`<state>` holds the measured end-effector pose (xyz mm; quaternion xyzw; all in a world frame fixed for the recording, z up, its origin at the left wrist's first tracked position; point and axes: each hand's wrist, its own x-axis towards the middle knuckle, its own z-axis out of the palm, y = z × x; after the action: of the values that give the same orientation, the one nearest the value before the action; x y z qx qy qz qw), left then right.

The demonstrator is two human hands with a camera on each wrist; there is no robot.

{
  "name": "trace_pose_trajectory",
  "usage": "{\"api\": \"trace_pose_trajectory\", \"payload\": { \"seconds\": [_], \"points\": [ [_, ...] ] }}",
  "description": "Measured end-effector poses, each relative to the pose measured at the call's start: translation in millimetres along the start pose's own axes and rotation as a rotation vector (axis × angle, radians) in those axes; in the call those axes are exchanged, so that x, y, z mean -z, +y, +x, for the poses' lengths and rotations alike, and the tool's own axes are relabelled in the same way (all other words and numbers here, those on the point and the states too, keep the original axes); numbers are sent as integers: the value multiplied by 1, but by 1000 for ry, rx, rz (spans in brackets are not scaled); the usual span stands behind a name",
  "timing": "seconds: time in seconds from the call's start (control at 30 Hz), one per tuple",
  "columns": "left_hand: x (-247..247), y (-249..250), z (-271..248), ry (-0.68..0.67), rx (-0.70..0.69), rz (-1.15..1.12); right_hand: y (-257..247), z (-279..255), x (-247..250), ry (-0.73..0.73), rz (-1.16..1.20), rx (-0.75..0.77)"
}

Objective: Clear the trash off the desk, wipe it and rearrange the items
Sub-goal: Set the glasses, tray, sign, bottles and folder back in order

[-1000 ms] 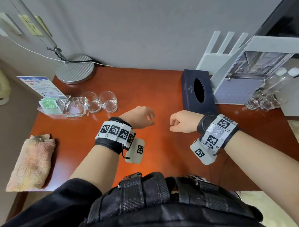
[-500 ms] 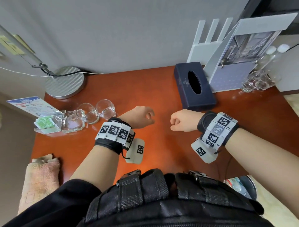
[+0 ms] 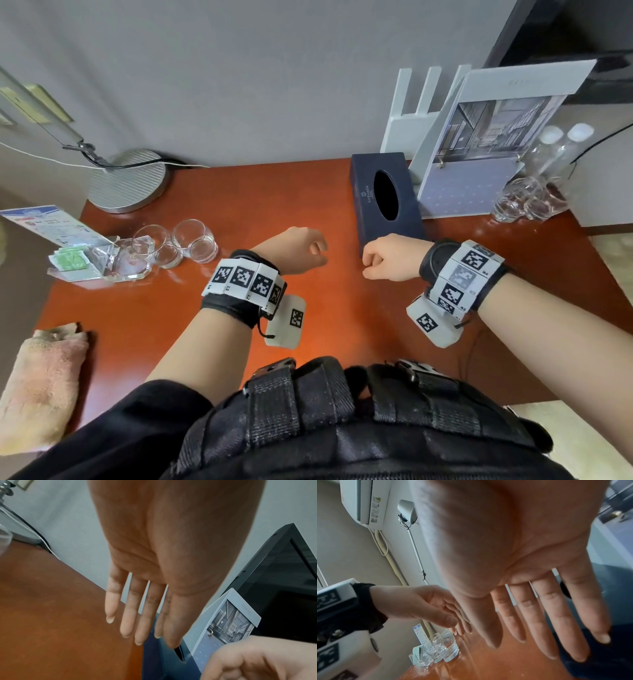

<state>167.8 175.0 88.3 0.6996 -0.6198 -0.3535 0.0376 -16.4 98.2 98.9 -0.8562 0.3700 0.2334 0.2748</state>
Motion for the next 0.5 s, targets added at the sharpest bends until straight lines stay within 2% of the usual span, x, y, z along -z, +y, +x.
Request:
{"api": "trace_pose_trajectory", "payload": {
  "seconds": [0.17, 0.5],
  "points": [
    [-22, 56, 22, 10, 13, -39, 57, -20, 16, -1, -49, 15],
    [-66, 160, 92, -2, -58, -34, 189, -57, 28, 19, -37, -55]
  ]
}}
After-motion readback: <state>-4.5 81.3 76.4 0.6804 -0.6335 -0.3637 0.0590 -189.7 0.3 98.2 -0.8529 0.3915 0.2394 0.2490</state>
